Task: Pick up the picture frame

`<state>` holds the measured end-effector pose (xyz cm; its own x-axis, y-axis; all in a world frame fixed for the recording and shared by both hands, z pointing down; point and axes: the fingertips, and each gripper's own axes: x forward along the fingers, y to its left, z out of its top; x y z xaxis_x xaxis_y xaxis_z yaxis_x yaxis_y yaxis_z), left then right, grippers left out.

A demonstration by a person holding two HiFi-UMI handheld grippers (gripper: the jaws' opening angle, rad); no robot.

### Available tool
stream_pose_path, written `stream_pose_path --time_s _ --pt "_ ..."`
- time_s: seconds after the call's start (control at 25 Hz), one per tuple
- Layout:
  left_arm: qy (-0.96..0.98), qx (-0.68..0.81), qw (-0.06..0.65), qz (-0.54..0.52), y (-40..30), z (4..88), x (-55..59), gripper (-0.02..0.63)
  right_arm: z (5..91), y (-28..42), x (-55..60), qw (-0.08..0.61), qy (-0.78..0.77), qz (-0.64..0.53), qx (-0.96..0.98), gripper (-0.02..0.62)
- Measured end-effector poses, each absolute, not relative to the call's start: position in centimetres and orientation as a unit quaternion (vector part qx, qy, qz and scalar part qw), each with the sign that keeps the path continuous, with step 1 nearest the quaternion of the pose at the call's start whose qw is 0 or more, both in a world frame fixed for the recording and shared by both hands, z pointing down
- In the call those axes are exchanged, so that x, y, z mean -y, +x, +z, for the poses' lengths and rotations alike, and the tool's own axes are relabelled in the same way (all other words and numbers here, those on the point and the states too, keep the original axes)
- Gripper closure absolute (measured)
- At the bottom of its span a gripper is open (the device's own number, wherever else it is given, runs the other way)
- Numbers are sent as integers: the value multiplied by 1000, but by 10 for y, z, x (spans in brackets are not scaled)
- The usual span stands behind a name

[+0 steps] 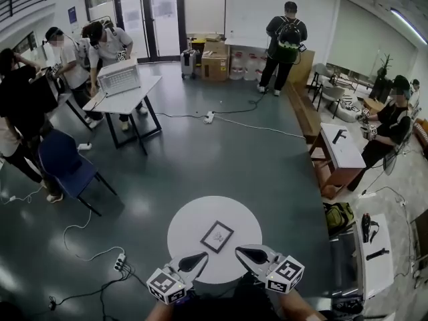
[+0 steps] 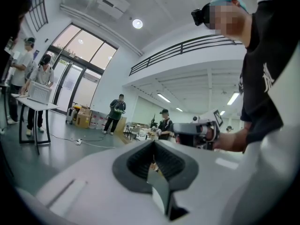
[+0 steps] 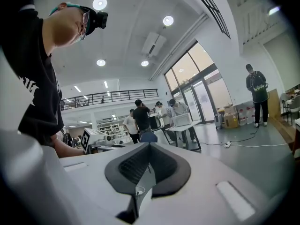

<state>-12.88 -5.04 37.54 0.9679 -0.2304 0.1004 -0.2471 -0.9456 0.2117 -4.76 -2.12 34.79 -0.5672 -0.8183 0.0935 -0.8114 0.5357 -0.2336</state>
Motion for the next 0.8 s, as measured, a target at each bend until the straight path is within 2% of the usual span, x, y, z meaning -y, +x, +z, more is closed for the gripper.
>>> stream_pose_path --time_s 0.28,0.8 --pt "977 171 127 32 -77 369 76 604 338 10 58 18 -422 -114 -899 595" --pt "967 222 115 46 3 348 124 604 337 127 104 50 -436 -116 -891 595"
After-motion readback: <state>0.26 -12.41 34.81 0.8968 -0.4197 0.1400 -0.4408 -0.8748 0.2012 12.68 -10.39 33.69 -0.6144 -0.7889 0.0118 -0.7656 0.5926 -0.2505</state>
